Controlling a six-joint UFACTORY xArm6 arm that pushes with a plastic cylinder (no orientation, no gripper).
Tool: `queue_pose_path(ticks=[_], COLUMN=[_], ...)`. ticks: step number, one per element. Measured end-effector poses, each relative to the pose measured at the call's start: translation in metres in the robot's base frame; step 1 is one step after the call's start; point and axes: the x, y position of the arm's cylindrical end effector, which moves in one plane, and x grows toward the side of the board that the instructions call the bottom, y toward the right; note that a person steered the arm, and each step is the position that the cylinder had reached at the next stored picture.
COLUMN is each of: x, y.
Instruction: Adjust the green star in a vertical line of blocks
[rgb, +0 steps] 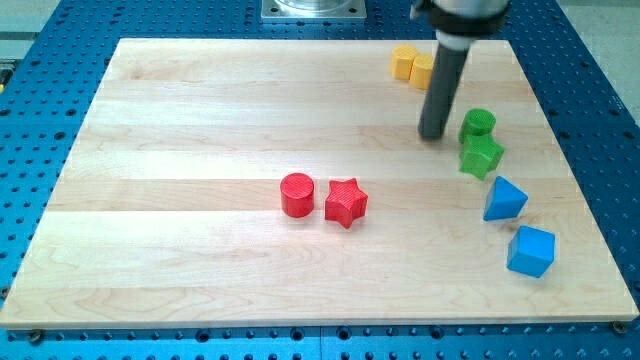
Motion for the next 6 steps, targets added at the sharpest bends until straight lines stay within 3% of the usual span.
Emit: queue_pose_path(ticks=[3,5,6], x=[0.001,0.008,-0.023], y=[0.045,-0.019,0.015])
